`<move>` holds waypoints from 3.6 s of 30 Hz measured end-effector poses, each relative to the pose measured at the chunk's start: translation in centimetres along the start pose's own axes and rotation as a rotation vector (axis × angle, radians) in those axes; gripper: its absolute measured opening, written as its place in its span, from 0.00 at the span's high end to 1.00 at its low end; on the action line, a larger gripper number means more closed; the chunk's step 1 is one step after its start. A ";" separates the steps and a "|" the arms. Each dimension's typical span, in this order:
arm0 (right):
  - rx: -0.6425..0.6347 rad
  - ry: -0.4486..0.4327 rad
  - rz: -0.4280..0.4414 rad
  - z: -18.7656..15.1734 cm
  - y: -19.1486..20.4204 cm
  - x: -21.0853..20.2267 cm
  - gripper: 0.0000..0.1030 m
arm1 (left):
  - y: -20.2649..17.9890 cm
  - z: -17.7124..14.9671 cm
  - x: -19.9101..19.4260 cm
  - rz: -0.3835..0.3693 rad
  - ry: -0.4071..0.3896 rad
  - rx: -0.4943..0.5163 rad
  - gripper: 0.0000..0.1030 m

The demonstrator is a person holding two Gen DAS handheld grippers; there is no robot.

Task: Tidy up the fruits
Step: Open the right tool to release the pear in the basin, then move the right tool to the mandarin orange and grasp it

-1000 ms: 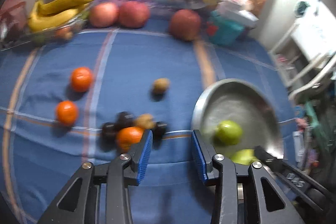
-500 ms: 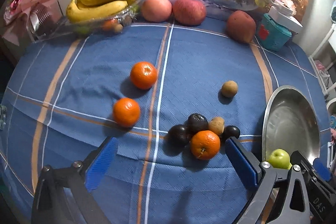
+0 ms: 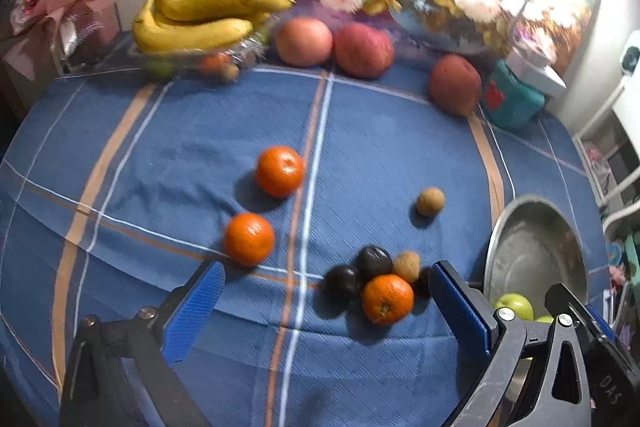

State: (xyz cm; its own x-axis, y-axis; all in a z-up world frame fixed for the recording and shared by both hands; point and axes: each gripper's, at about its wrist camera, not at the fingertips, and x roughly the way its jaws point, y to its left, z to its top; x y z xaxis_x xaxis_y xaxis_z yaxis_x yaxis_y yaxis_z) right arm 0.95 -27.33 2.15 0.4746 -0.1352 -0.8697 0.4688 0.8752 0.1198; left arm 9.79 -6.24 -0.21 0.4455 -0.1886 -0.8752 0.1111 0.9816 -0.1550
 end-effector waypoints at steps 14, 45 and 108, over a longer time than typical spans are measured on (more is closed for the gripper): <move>-0.044 0.001 0.067 1.6 6.1 0.8 0.10 | 4.1 1.3 0.0 0.129 -0.037 -0.072 0.00; -0.491 0.175 0.106 -1.3 12.4 2.3 0.03 | 7.8 1.2 0.5 0.186 -0.047 -0.228 0.00; -0.186 0.307 0.237 -1.9 11.3 6.1 0.46 | 7.8 1.2 3.6 -0.060 0.104 -0.117 0.17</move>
State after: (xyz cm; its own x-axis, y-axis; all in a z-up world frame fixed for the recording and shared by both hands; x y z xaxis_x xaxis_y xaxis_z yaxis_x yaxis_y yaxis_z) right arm 7.76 -17.42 -2.72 0.2962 0.1996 -0.9340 0.2182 0.9379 0.2696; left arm 13.35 0.71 -4.01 0.3464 -0.2493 -0.9044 0.0284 0.9664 -0.2556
